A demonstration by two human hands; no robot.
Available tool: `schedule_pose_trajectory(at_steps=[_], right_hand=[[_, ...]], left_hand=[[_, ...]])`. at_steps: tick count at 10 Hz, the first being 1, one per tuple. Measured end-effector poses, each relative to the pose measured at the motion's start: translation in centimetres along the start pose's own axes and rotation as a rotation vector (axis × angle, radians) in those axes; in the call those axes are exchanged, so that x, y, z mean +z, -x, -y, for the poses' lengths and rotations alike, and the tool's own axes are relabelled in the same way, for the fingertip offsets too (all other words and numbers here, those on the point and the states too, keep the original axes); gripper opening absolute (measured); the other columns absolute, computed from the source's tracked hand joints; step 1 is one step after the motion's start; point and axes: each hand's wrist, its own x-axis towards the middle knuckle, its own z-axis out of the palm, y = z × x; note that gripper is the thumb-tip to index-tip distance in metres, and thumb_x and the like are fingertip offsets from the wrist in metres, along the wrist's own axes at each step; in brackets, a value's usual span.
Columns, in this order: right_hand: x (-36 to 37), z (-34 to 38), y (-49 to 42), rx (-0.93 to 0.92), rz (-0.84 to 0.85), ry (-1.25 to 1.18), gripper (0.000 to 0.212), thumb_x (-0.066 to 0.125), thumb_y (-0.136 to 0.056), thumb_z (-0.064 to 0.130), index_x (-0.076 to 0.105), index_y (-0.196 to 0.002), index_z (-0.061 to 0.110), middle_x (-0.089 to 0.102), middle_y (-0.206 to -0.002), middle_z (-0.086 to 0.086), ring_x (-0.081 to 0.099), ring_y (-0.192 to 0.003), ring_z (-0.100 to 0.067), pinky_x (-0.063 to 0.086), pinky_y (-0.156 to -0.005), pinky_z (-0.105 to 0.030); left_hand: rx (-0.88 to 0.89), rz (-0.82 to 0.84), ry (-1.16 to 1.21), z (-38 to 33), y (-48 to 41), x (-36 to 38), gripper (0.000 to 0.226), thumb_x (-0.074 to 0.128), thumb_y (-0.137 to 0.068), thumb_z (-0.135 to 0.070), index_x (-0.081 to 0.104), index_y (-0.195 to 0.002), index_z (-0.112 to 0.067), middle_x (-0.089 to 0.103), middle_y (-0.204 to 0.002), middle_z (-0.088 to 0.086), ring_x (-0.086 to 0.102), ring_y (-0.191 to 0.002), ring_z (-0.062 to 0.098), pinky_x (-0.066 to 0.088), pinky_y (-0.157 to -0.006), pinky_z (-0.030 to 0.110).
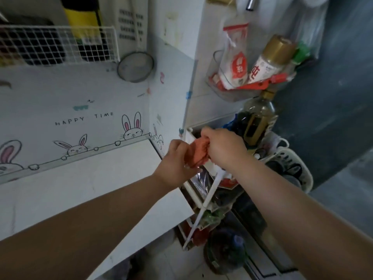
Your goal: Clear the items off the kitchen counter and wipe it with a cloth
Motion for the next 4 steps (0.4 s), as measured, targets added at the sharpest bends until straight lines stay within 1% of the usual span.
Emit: schedule_pose_trajectory(at_steps=[1, 2, 3, 4], right_hand=[[-0.1, -1.8, 0.3, 0.065, 0.092, 0.106, 0.015, 0.048, -0.087, 0.012, 0.046, -0.101, 0.018, 0.062, -0.094, -0.01, 0.06, -0.085, -0.032, 0.039, -0.061, -0.035], [0.5, -2.4, 0.2, 0.146, 0.405, 0.161, 0.033, 0.059, -0.084, 0.012, 0.048, -0.113, 0.019, 0.057, -0.099, -0.006, 0.057, -0.091, -0.026, 0.045, -0.069, -0.034], [0.8, -2.5, -0.4, 0.172, 0.54, 0.24, 0.033, 0.059, -0.085, 0.011, 0.055, -0.116, 0.019, 0.051, -0.09, -0.002, 0.051, -0.084, -0.022, 0.046, -0.07, -0.034], [0.0, -2.0, -0.9, 0.181, 0.551, 0.286, 0.031, 0.051, -0.09, 0.012, 0.058, -0.12, 0.018, 0.059, -0.113, -0.002, 0.056, -0.098, -0.024, 0.044, -0.074, -0.034]], left_hand=[[0.019, 0.133, -0.044, -1.2, -0.6, 1.0, 0.048, 0.083, -0.067, -0.022, 0.055, -0.102, -0.006, 0.044, -0.113, 0.011, 0.054, -0.09, 0.022, 0.049, -0.086, 0.028], [0.033, 0.304, -0.1, -1.8, -0.3, 1.4, 0.046, 0.078, -0.074, -0.021, 0.058, -0.113, -0.006, 0.046, -0.118, 0.011, 0.05, -0.105, 0.02, 0.041, -0.09, 0.016], [0.032, 0.471, -0.17, -2.0, -0.8, 0.8, 0.044, 0.069, -0.084, -0.022, 0.056, -0.124, -0.013, 0.046, -0.129, 0.006, 0.042, -0.12, 0.017, 0.028, -0.088, 0.006], [-0.037, 0.57, -0.154, -2.4, -1.6, -0.6, 0.041, 0.068, -0.084, -0.027, 0.058, -0.124, -0.023, 0.049, -0.127, 0.003, 0.049, -0.119, 0.019, 0.04, -0.099, 0.023]])
